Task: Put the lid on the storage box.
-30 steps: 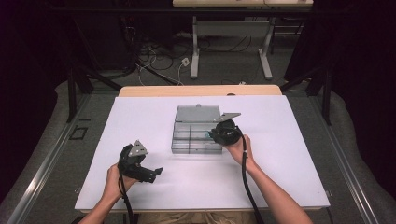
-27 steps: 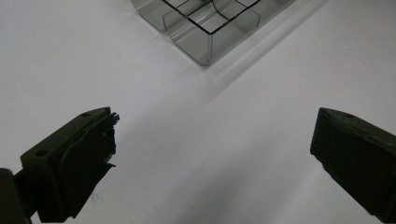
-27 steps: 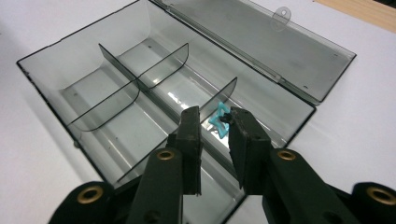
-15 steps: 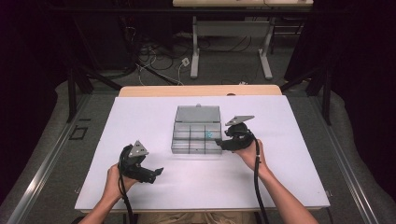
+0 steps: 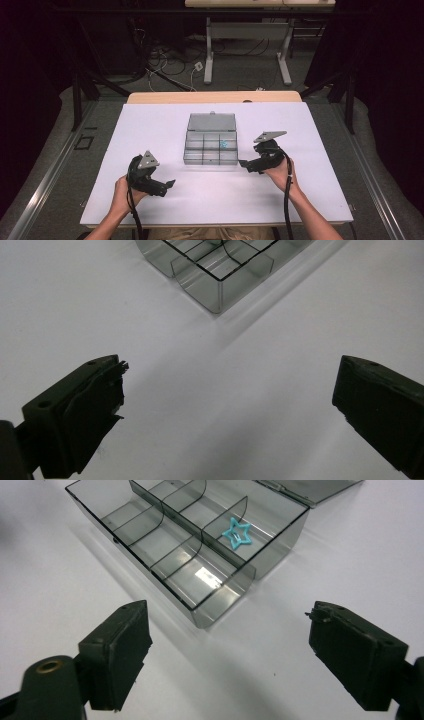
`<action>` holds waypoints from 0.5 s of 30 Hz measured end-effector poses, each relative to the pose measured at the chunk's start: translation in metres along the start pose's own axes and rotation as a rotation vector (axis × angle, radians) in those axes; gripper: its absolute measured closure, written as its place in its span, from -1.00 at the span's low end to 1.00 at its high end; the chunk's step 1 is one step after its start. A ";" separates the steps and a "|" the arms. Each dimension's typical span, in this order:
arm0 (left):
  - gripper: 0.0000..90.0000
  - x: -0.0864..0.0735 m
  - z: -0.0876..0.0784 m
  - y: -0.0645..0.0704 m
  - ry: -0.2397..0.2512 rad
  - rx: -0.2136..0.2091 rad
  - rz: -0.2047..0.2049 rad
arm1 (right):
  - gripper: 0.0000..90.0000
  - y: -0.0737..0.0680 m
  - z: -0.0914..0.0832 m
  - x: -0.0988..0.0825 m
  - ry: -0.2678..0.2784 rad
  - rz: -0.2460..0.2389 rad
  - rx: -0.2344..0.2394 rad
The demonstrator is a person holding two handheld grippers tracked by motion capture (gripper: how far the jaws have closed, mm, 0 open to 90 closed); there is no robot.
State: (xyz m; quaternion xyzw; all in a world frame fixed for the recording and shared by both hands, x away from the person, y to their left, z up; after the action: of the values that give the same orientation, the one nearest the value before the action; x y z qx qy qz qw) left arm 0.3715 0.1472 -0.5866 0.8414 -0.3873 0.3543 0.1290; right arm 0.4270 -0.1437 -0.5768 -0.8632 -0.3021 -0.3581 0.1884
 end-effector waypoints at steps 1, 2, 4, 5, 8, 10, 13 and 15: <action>-1.00 0.000 0.000 0.000 -0.006 0.001 -0.005 | -0.66 0.001 -0.002 -0.003 -0.005 -0.003 0.001; -1.00 0.001 0.001 0.000 0.001 0.001 -0.002 | -0.66 0.002 -0.002 -0.004 -0.003 -0.002 0.001; -1.00 0.002 0.002 0.000 0.002 0.005 0.003 | -0.67 0.004 -0.004 -0.007 -0.003 0.002 -0.003; -1.00 0.003 0.002 -0.001 0.001 0.007 0.005 | -0.70 0.004 -0.006 -0.010 -0.012 0.008 0.000; -1.00 0.008 0.003 -0.001 0.009 0.009 0.001 | -0.73 0.008 -0.008 -0.015 -0.011 0.017 -0.005; -1.00 0.012 0.005 -0.001 0.011 0.010 0.007 | -0.76 0.011 -0.011 -0.018 -0.011 0.024 -0.006; -1.00 0.019 0.009 -0.002 0.013 0.007 0.002 | -0.78 0.014 -0.014 -0.023 -0.018 0.042 -0.008; -1.00 0.025 0.015 -0.003 0.019 0.006 -0.008 | -0.78 0.019 -0.014 -0.025 -0.024 0.043 -0.017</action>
State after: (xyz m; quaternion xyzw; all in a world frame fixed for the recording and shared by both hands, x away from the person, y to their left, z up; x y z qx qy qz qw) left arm 0.3923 0.1285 -0.5798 0.8398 -0.3817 0.3630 0.1313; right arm 0.4187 -0.1754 -0.5879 -0.8754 -0.2824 -0.3460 0.1849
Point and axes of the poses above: each handheld gripper's, and its own axes: z roughly forward along the jaws, x roughly out of its top, y roughly to its right, the point moved 10 cm from there along z, roughly forward along the jaws, and after that the axes turned 2 degrees about z, right-handed, at the moved point
